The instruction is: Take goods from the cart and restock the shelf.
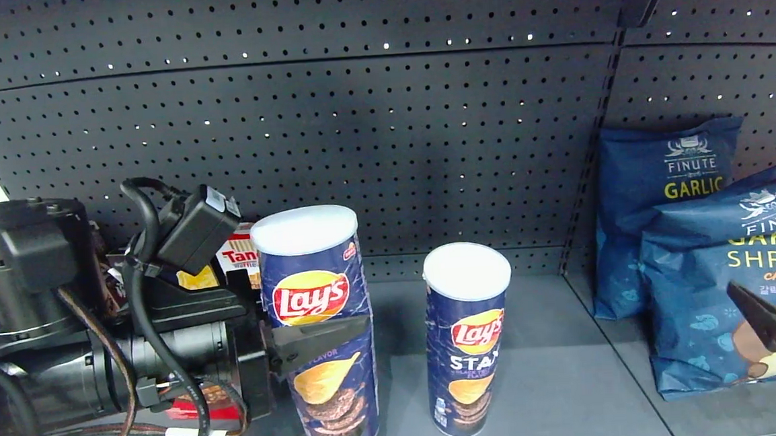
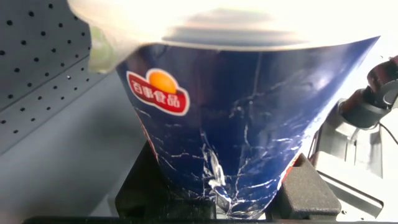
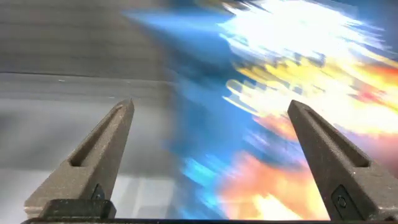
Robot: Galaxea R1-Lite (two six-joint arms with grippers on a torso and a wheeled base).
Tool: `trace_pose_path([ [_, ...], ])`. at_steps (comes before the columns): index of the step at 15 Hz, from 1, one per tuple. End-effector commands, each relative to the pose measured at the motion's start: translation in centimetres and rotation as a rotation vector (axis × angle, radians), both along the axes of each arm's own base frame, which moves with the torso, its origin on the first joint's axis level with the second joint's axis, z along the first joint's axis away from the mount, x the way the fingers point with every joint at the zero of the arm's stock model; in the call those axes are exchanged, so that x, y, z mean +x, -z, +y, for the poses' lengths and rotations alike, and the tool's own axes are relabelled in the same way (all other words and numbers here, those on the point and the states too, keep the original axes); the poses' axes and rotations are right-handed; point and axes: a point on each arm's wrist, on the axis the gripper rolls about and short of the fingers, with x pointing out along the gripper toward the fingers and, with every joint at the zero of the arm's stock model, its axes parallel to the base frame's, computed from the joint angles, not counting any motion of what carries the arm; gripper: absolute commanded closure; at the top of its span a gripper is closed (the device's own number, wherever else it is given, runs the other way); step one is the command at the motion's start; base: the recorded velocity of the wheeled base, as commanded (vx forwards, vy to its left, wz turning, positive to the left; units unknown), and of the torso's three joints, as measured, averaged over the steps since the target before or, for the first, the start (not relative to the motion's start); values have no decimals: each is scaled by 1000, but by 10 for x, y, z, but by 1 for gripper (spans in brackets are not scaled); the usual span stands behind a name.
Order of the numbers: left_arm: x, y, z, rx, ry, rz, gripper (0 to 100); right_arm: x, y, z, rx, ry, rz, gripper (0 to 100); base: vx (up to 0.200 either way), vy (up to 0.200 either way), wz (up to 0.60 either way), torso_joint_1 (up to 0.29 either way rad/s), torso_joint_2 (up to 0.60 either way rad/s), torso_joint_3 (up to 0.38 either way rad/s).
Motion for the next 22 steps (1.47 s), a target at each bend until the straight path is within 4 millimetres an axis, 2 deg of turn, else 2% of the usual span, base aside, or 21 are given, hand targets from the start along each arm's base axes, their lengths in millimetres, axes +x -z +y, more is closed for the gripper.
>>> trace_pose_path([
  [1,-1,-2,0,-2,3,-7,100,-45,6,-20,12,151,-52,0,0,0,0,0,0,0],
  [3,-2,-2,0,-4,5,-10,100,-74,21,-22,3,159,-17,0,0,0,0,0,0,0],
  [4,-4,-4,1,-6,5,-15,100,-103,43,-24,-15,170,10,0,0,0,0,0,0,0],
  [5,-5,-4,2,-8,3,-18,100,-120,60,-25,-47,175,15,0,0,0,0,0,0,0],
  [6,-6,-4,2,-9,5,-19,100,-129,73,-26,-60,185,22,0,0,0,0,0,0,0],
  [8,-8,-4,3,-9,5,-19,100,-127,69,-24,-54,141,-2,0,0,0,0,0,0,0],
  [11,-8,-5,3,-12,12,-23,100,-127,74,-19,-74,-95,33,0,0,0,0,0,0,0],
  [13,-9,-6,2,-13,17,-24,100,-127,75,-17,-69,-186,45,0,0,0,0,0,0,0],
  [14,-10,-7,2,-15,19,-28,100,-127,75,-17,-69,-183,46,0,0,0,0,0,0,0],
  [16,-9,-7,2,-17,20,-29,100,-127,76,-17,-29,-35,55,0,0,0,0,0,0,0],
  [18,-9,-7,2,-18,29,-29,100,-127,82,-18,24,-38,112,0,0,0,0,0,0,0],
  [22,-9,-8,2,-19,34,-30,100,-127,82,-17,24,-41,107,0,0,0,0,0,0,0],
])
